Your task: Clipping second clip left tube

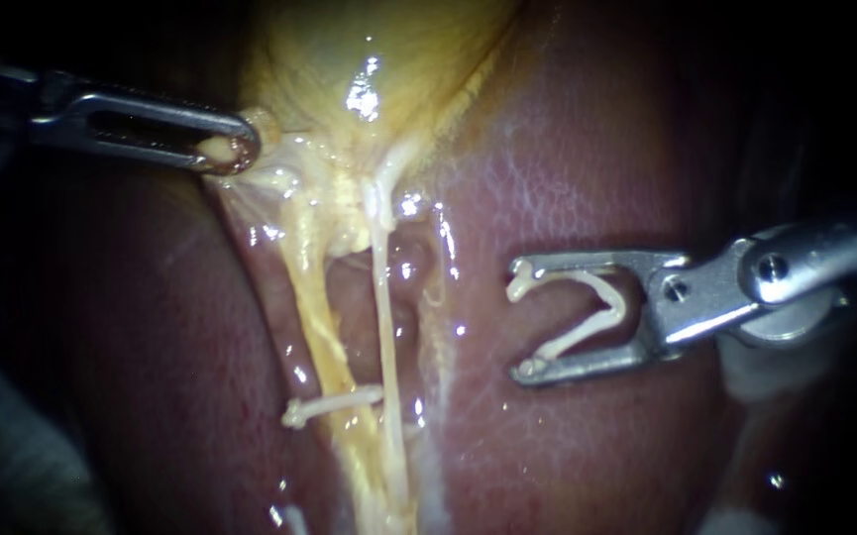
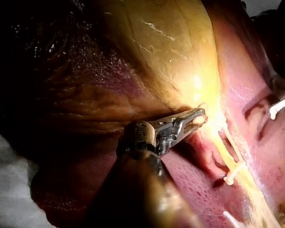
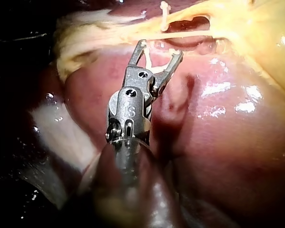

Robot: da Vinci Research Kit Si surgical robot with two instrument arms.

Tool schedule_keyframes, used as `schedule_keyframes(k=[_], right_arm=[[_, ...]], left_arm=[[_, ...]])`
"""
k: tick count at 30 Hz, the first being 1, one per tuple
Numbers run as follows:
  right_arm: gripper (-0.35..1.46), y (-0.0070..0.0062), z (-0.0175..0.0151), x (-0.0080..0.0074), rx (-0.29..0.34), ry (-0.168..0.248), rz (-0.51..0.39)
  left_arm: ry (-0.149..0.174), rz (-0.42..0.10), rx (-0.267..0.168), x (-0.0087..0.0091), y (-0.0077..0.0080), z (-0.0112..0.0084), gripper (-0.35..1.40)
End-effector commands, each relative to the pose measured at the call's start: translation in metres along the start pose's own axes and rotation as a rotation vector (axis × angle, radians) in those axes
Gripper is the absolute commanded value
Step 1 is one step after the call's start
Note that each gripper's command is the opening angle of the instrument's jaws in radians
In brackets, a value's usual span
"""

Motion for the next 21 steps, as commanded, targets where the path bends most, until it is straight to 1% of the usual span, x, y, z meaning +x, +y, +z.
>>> schedule_keyframes(k=[1,7,14,18,21], right_arm=[[0.50,0.0000,0.0004,-0.0001,0.001,-0.001,0.000],[0.50,-0.0002,0.0040,-0.0002,0.026,0.005,0.085],[0.50,-0.0002,0.0086,-0.0009,0.059,0.010,0.183],[0.49,0.0002,0.0106,-0.0014,0.076,0.033,0.245],[0.48,0.0008,0.0119,-0.0022,0.088,0.045,0.297]], left_arm=[[0.000,0.000,0.001,0.0000,-0.0001,0.0001,-0.35],[0.000,0.000,0.001,0.0000,0.0000,0.0001,-0.35],[0.000,-0.001,0.002,-0.0001,0.0001,0.0001,-0.35],[0.001,-0.001,0.002,-0.0001,0.0002,0.0001,-0.35],[0.001,-0.001,0.002,-0.0001,0.0002,0.0001,-0.35]])
